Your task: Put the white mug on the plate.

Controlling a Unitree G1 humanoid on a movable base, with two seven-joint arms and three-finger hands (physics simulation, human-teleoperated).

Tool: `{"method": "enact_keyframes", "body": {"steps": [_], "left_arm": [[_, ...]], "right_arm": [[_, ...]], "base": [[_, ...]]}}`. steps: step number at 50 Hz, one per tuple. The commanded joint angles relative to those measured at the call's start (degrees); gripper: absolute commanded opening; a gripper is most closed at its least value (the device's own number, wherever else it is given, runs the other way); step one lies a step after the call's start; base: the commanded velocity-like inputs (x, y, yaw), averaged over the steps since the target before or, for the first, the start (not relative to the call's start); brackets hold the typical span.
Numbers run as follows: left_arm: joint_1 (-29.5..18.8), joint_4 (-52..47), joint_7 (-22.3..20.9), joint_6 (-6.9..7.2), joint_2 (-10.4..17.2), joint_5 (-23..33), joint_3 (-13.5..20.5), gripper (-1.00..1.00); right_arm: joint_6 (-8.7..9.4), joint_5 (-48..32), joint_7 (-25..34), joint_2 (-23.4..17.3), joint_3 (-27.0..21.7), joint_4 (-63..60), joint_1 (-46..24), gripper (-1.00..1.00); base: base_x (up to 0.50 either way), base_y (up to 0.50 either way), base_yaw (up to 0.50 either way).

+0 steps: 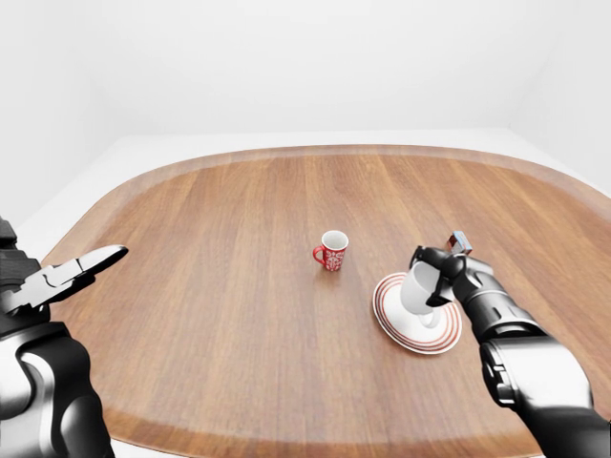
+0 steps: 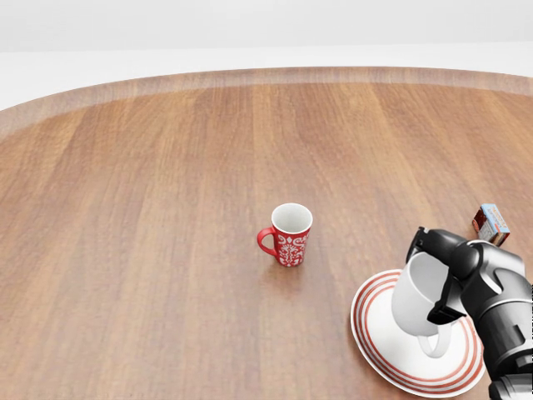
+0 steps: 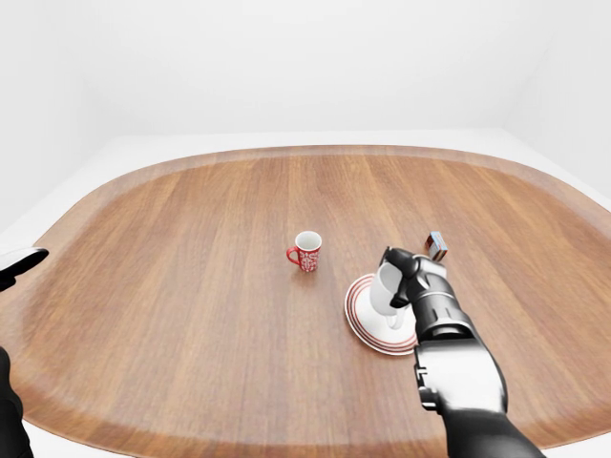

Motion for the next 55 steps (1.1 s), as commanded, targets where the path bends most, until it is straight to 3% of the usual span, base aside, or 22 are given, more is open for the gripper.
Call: {"method": "enact_keyframes", "body": {"steps": [1,49,53,54,55], "left_arm": [[0.12,-0.12,-0.07,0.00,-0.12,0.06,-0.04,1.00],[0.02,-0.16,-0.02,0.00,-0.14,0.07,-0.14,1.00],[0.08,-0.19,-0.04,0.00,-0.19,0.19,-0.24,1.00],[0.09,-0.14,-0.06,0.00,-0.21,0.15,-0.17,1.00],[0.13,-0.16,-0.09,0.00,-0.22,0.18,-0.19,1.00]], "right_arm": [[0.00,0.43,-2.66,1.47,-0.22,2.28,0.01,-1.00],[0.00,2.07,-5.87,0.59,0.02,3.39,2.83,-1.00],[0.00,2.15,-6.00,0.70,0.05,3.44,2.91,-0.97],[0.00,2.30,-6.16,0.86,0.00,3.58,3.17,-0.75],[0.00,2.47,-6.21,0.92,-0.08,3.58,3.24,-0.76]], "base": [[0.00,0.00,0.00],[0.00,0.00,0.00],[0.00,0.00,0.00],[0.00,0.00,0.00],[0.00,0.00,0.00]]}}
